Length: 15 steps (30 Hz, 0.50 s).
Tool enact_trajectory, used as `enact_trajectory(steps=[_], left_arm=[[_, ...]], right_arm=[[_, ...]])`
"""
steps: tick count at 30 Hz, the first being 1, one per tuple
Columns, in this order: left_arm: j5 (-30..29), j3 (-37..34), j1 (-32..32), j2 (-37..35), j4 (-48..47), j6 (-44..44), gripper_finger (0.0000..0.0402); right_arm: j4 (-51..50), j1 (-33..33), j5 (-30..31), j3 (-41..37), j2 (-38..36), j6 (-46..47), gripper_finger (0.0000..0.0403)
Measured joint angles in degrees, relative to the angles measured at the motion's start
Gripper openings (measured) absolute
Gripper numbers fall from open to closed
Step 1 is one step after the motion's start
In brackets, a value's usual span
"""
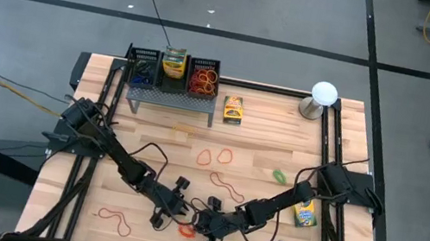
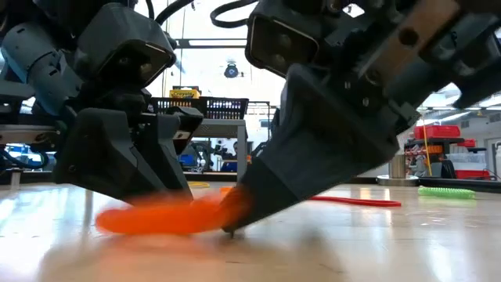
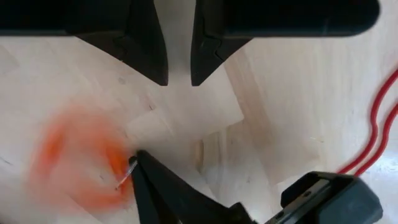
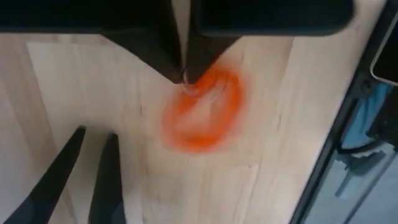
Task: Pick & Place Office Desk Supplies
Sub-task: Put the orange spiral keychain into the left black bin
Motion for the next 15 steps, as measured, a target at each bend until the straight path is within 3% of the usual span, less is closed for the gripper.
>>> enact_trajectory(steps=[4,11,15], left_arm=[[-0.79,-4.29,0.07,-0.96,5.49,0.16,0.0067],[-1.83,-17.76,0.16,-3.7,27.84,-4.36,0.0059],[-3.44,-23.09,0.07,-3.81,37.13,-6.73,0.0059]], right_arm=[[-7.25,1.26,3.17,-0.02,-2.62,-0.16,0.0015],[-23.4,5.23,22.35,-0.02,-9.92,2.55,0.0006],[-29.26,5.59,28.75,-0.04,-10.73,10.3,0.0004]])
